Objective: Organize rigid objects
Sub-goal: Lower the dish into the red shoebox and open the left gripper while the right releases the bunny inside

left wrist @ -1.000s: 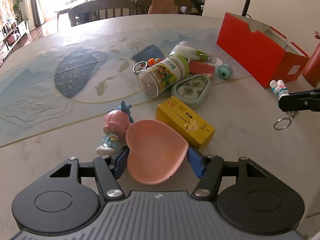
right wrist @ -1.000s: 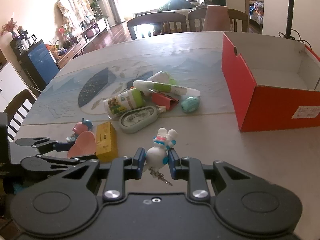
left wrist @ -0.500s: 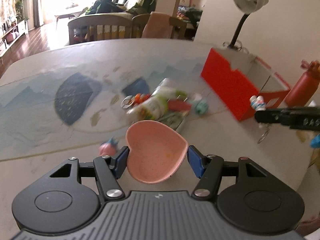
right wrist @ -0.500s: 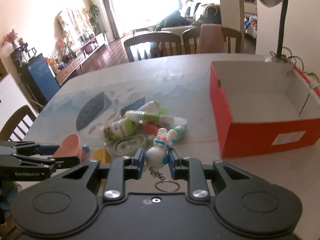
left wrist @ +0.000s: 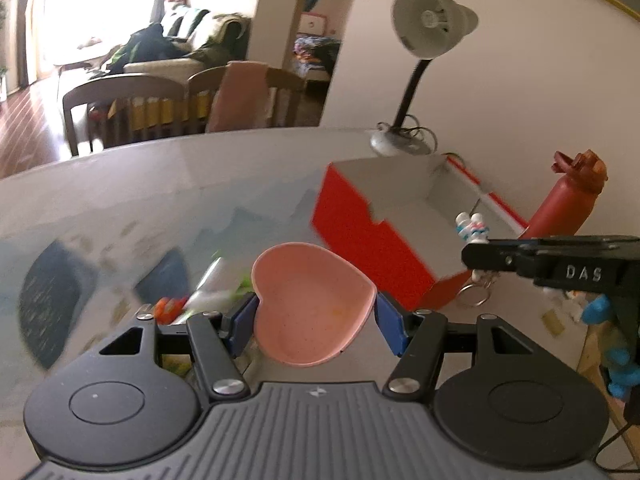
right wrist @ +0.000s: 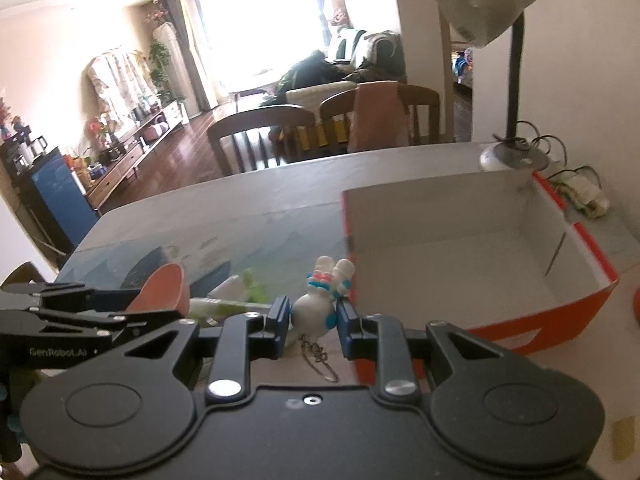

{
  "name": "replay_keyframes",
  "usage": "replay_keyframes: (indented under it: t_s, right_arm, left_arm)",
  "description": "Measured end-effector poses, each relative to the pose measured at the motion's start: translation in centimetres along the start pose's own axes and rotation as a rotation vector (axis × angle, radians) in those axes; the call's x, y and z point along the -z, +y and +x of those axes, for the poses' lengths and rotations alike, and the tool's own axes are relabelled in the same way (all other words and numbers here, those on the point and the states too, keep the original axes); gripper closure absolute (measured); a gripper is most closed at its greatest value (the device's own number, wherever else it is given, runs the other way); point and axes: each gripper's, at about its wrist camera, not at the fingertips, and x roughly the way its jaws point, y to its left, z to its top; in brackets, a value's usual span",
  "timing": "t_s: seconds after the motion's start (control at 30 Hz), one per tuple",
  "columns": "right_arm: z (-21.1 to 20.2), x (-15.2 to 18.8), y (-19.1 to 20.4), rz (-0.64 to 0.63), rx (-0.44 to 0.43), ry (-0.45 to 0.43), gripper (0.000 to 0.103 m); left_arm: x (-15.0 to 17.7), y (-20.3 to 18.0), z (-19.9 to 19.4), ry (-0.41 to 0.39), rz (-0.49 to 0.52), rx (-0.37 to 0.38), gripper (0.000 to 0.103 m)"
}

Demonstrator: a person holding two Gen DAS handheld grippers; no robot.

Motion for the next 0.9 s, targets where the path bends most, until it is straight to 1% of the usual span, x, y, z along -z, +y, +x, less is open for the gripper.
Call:
replay_keyframes:
  t_s: [0.17,0.27,0.47,0.63,0.77,0.9]
  right_arm:
    - [0.8,-1.4,-2.8,-0.009,0.047,-0.015,0.079]
    - [1.5,-2.1,-4.5,-0.016,0.079,-0.021,0.079]
    - [3.1,-3.2,-8.2,-0.01,0.12,-0.012,0.079]
    - [5.0,-3.4,-10.8,-0.014,0.162,0.015,0.079]
    - [6.8,-3.3,-12.6,-0.02,0.178,0.05,0.079]
    - [8.3,-2.6,-13.5,-0.052,0.165,0.113,0.079]
  left_arm:
    - [-3.4,-2.5,3.1,-0.012,0.038,0.019,0.04]
    - [-5.3,-4.0,5.0,-0.022,0.063,0.013,0.04]
    - [-8.4,-7.0,9.1,-0.001,0.095,0.016,0.04]
    - [-10.2,-9.5,13.2,0.046,0.111,0.016,0.04]
    - [-10.9,-11.0,16.7,0.094,0.119,0.022,0.04]
    - [-11.1,-12.0,19.9,0.15,0.131,0.019,0.04]
